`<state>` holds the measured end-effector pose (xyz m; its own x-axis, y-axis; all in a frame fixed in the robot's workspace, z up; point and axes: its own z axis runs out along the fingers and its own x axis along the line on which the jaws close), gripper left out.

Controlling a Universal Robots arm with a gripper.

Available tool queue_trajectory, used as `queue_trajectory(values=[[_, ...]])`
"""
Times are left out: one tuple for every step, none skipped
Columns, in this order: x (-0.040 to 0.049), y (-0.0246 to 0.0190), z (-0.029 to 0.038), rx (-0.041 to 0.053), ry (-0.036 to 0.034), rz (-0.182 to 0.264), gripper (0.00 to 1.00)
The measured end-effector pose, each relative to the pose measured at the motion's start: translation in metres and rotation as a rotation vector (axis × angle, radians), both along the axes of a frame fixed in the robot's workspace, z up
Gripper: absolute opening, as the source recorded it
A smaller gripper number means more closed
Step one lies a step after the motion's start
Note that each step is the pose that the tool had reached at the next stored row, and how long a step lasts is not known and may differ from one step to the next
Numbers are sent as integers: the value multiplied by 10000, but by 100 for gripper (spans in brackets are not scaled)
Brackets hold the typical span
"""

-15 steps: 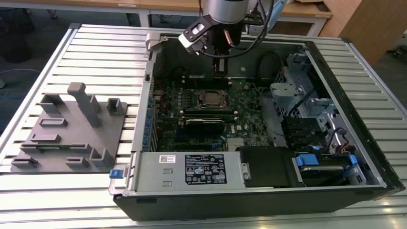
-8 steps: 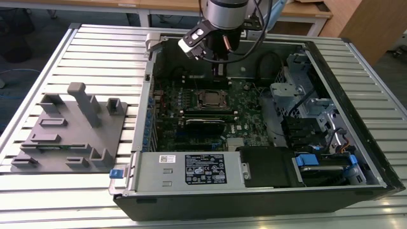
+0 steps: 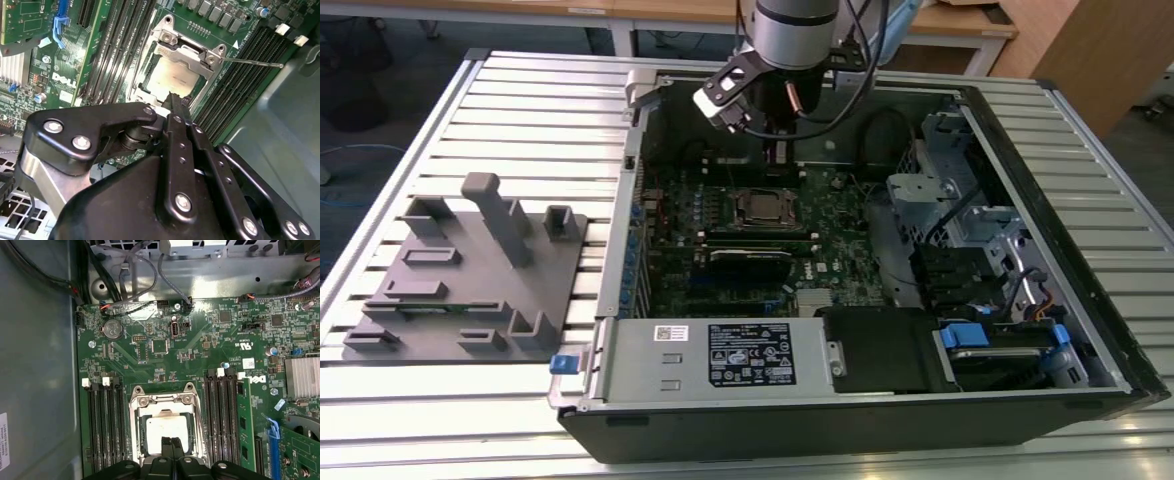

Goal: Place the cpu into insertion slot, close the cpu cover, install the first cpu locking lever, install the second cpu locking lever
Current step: 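Close the cpu cover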

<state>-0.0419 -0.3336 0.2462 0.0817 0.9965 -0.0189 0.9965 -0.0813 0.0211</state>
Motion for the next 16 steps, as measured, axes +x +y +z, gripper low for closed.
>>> queue_trajectory(values=[[0, 0, -1, 1, -1, 0, 10], [0, 0, -2, 3, -2, 0, 10], [0, 0, -2, 3, -2, 7, 10], [0, 1, -3, 4, -1, 71, 10], [0, 1, -3, 7, -2, 187, 10], [0, 1, -3, 8, -2, 334, 10], [0, 1, -3, 7, -1, 506, 10], [0, 0, -3, 6, -1, 683, 10], [0, 1, -4, 6, -1, 859, 10], [0, 1, -4, 7, -1, 1036, 10], [0, 0, -4, 7, -1, 1225, 10], [0, 0, -3, 6, -1, 1402, 10], [0, 1, -4, 7, -1, 1576, 10], [0, 1, -4, 7, -1, 1754, 10], [0, 1, -4, 7, -1, 1934, 10], [0, 0, -4, 6, -1, 2113, 10]])
